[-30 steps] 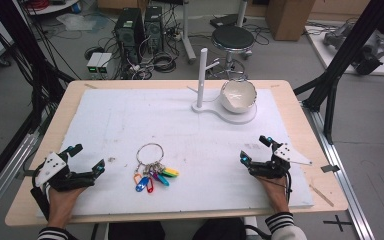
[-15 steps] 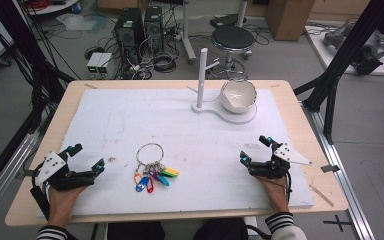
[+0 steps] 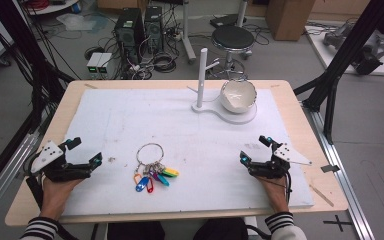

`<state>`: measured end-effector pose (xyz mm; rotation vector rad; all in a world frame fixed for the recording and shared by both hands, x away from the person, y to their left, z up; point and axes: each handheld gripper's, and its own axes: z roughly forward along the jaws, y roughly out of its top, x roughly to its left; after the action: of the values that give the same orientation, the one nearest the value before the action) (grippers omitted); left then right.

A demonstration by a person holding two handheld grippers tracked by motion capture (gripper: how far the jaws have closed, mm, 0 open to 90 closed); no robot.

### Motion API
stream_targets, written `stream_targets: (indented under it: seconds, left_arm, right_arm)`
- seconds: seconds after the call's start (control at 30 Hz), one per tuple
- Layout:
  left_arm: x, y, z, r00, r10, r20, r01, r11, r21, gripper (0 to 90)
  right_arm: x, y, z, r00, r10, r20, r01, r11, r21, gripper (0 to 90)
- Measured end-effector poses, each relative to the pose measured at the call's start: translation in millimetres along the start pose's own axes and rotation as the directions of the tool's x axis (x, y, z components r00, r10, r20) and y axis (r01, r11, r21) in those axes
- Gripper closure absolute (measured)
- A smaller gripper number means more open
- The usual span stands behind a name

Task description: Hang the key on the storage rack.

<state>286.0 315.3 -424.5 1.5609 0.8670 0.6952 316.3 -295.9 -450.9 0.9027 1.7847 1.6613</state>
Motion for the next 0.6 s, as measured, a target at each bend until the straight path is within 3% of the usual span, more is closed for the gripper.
stream_targets:
  seconds: [0.17, 0.3, 0.43, 0.47, 0.53, 0.6]
  left_arm:
    - [1.5, 21.6, 10.1, 0.9987, 0.045, 0.023, -0.046, 0.9978, 0.047, 1.7]
    - [3.2, 40.9, 21.9, 0.9961, 0.056, 0.069, -0.063, 0.9928, 0.102, 1.7]
    - [4.2, 60.8, 33.8, 0.9925, 0.085, 0.088, -0.097, 0.9845, 0.146, 1.7]
    - [4.5, 71.8, 41.7, 0.9899, 0.1, 0.1, -0.116, 0.9785, 0.17, 1.7]
    - [4.3, 75.3, 44.7, 0.9887, 0.105, 0.107, -0.123, 0.9758, 0.181, 1.7]
    - [3.6, 84.9, 53.2, 0.9844, 0.119, 0.13, -0.145, 0.9664, 0.212, 1.7]
  right_arm:
    - [0.0, 0.0, 0.0, 1.0, 0.001, 0.0, -0.001, 1.0, 0.0, 2.6]
    - [-0.2, 0.0, 0.1, 1.0, 0.0, 0.001, 0.0, 1.0, -0.002, 2.6]
    - [-0.2, 0.0, 0.1, 1.0, -0.001, 0.001, 0.001, 1.0, -0.003, 2.6]
    - [-0.2, 0.1, 0.3, 1.0, -0.004, -0.002, 0.004, 1.0, -0.003, 2.6]
    - [0.0, 0.0, 0.0, 1.0, 0.001, 0.0, -0.001, 1.0, 0.0, 2.6]
    - [-0.3, 0.0, 0.1, 1.0, -0.001, 0.001, 0.001, 1.0, -0.003, 2.6]
